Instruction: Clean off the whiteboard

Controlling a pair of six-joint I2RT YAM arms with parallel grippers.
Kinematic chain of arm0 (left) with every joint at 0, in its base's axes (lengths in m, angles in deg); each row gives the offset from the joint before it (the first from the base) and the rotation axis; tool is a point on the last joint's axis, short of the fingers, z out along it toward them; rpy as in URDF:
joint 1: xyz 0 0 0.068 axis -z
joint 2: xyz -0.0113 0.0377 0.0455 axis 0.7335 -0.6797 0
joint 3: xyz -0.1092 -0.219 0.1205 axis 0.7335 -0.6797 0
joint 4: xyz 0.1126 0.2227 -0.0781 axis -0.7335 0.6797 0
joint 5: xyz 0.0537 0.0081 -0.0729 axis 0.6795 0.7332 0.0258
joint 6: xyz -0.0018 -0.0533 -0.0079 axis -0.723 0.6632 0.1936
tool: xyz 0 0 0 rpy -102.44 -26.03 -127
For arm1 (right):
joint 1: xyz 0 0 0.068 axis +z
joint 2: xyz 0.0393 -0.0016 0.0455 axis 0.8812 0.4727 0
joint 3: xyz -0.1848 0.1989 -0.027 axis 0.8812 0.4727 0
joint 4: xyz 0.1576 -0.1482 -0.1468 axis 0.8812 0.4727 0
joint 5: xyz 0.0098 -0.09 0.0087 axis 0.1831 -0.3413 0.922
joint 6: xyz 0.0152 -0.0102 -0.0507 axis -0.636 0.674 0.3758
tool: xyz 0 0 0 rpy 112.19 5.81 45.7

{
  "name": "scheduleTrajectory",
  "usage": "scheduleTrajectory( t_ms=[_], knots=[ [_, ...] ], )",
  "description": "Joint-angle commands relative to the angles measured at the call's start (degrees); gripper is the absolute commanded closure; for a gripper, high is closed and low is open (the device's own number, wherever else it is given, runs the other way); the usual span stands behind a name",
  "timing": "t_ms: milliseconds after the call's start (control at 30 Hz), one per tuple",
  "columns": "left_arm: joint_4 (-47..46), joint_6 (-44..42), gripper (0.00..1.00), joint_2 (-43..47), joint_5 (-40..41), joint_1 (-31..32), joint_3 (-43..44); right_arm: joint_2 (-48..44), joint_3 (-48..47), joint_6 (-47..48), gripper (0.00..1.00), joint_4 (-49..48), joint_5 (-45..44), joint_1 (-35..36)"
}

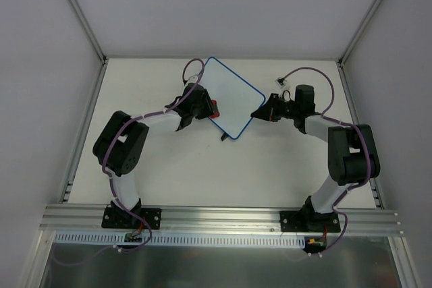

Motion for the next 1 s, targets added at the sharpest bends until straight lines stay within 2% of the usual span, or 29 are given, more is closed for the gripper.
scheduleTrajectory(
  t_ms=[0, 133, 300, 533, 700, 967],
  knots=[
    [-2.19, 3.26, 1.00, -4.31, -3.67, 4.22, 0.87, 1.58, -0.60, 3.87, 1.00, -2.22, -1.28, 1.00],
    [-2.19, 4.23, 1.00, -3.52, -3.05, 3.35, -0.45, 1.41, -0.43, 4.13, 1.00, -2.22, -1.19, 1.00],
    [-2.11, 4.24, 1.00, -1.76, -2.97, -2.27, -3.17, 1.40, -0.08, 4.31, 1.00, -2.13, -0.75, 1.00],
    [-0.61, 3.44, 1.00, -0.53, -3.05, -5.88, -2.65, 1.41, -0.07, 4.48, 1.00, -2.21, -0.49, 0.91],
    [-0.61, 3.62, 1.00, -1.58, -5.16, -4.75, -0.98, 1.40, 0.01, 4.48, 1.00, -2.13, -0.40, 0.91],
    [-0.61, 3.88, 1.00, -4.31, -4.99, 2.89, 1.75, 1.67, -0.08, 4.57, 1.00, -2.22, -0.14, 1.00]
  ],
)
